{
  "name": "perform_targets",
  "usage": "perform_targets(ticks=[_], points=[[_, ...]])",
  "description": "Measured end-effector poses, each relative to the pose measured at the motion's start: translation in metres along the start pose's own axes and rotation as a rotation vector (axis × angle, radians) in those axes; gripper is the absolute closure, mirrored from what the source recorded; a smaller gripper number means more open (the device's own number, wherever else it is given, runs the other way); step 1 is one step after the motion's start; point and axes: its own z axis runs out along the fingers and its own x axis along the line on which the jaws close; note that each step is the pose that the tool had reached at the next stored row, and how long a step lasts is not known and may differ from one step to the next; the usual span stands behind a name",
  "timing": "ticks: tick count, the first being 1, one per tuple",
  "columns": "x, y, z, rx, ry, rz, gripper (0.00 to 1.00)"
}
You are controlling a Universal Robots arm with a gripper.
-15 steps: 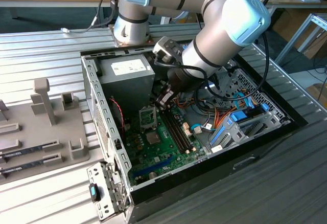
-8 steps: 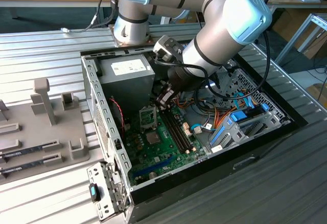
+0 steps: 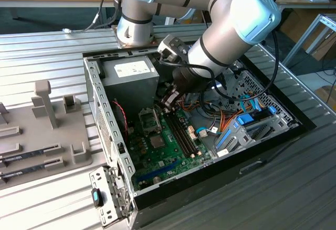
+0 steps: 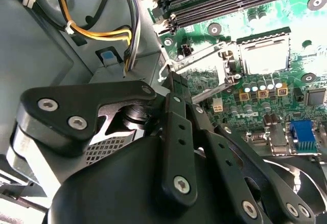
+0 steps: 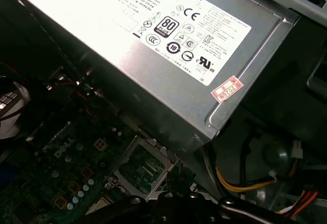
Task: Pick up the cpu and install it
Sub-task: 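Close the cpu cover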
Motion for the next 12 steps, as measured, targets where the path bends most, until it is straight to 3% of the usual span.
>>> perform_targets(ticks=[4, 7, 12], points=[[0.0, 0.0, -0.0002, -0.0004, 0.0002, -0.001, 0.89], [-0.0012, -0.0021, 0.0029, -0.005, 0.0026, 0.0, 0.89], [-0.0092, -0.0082, 0.0104, -0.009, 0.0074, 0.002, 0.89]])
